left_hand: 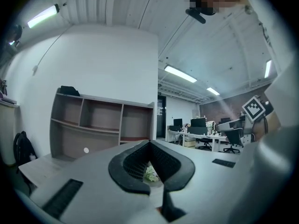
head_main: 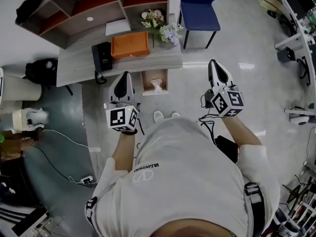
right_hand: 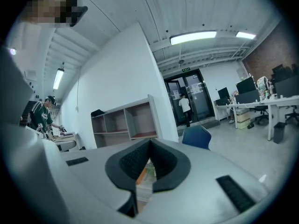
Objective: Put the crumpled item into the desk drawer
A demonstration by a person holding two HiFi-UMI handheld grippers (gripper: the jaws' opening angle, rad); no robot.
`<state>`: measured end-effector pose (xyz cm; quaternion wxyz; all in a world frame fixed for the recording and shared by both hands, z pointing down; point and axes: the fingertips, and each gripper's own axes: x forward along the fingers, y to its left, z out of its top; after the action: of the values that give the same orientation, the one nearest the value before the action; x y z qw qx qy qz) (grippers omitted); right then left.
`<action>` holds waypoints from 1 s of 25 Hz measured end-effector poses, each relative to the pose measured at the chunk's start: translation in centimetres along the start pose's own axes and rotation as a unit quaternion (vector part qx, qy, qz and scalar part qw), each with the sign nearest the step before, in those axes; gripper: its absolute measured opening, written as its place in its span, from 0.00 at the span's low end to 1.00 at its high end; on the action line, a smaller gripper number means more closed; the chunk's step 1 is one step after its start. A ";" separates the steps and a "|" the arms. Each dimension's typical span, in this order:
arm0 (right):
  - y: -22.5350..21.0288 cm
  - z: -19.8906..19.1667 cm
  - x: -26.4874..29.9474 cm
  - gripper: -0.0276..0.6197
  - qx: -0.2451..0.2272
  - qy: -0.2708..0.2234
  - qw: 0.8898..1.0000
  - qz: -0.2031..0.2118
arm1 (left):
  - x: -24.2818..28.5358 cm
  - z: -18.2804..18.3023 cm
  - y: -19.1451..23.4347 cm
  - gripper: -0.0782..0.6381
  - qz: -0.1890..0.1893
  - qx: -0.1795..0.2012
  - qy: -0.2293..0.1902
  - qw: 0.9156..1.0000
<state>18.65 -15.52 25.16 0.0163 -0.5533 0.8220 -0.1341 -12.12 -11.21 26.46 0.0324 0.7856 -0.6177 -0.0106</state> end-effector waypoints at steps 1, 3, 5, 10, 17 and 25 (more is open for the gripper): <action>-0.2 0.4 -0.1 0.04 0.001 -0.005 1.000 -0.004 | 0.0 0.2 0.0 0.11 0.001 0.000 -0.002 1.000; -0.7 0.9 -0.2 0.04 0.006 -0.013 1.000 -0.010 | 0.1 0.6 -0.1 0.11 0.001 0.002 -0.006 1.000; -0.9 1.0 -0.4 0.04 0.006 -0.016 1.000 -0.014 | 0.1 0.9 -0.2 0.11 -0.001 0.005 -0.010 1.000; -0.7 0.7 -0.2 0.04 0.004 -0.006 1.000 -0.011 | 0.3 1.1 -0.5 0.11 -0.001 0.004 -0.013 1.000; 0.2 0.1 0.8 0.04 0.001 0.004 1.000 -0.004 | 0.6 0.9 0.2 0.11 0.006 0.000 -0.009 1.000; 0.8 -0.7 1.1 0.04 0.009 0.009 1.000 -0.001 | 0.3 1.0 1.5 0.11 0.016 0.000 -0.007 1.000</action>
<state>17.40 -16.16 25.78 0.0133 -0.5527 0.8203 -0.1465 -13.55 -11.90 25.54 0.0284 0.7758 -0.6302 -0.0155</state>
